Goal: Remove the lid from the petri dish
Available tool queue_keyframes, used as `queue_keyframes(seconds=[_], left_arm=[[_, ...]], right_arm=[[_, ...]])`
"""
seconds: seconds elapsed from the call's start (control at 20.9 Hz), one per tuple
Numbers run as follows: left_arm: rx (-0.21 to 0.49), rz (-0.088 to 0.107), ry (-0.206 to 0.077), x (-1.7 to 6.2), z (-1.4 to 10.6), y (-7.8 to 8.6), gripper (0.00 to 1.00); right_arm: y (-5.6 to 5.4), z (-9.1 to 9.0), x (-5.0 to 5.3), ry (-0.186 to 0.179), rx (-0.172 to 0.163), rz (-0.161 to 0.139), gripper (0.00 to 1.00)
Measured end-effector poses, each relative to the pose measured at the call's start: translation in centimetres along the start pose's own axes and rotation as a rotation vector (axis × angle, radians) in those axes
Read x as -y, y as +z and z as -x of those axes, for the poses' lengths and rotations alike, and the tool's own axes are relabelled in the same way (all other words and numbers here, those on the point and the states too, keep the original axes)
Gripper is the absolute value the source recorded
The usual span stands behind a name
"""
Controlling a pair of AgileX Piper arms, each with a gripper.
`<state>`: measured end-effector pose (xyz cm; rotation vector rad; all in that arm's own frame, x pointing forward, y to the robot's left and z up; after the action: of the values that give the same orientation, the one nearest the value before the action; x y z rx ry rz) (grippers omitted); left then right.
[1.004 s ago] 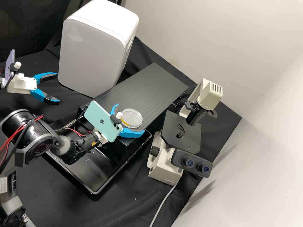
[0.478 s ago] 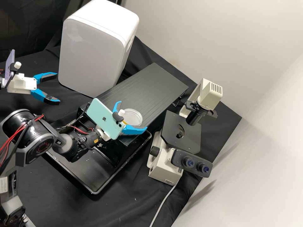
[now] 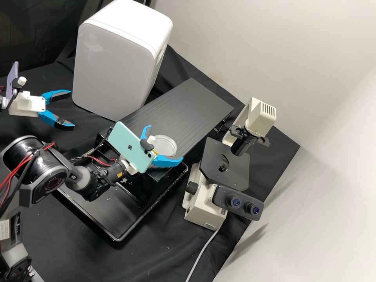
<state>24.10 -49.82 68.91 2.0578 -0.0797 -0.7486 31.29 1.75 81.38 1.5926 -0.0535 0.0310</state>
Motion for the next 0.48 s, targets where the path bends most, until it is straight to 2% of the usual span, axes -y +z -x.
queue_keyframes(seconds=[0.48], left_arm=[[0.0, 0.0, 0.0, 0.0, 0.0, 0.0, 1.0]], right_arm=[[0.24, -0.07, 0.23, -0.007, 0.008, 0.0, 0.0]])
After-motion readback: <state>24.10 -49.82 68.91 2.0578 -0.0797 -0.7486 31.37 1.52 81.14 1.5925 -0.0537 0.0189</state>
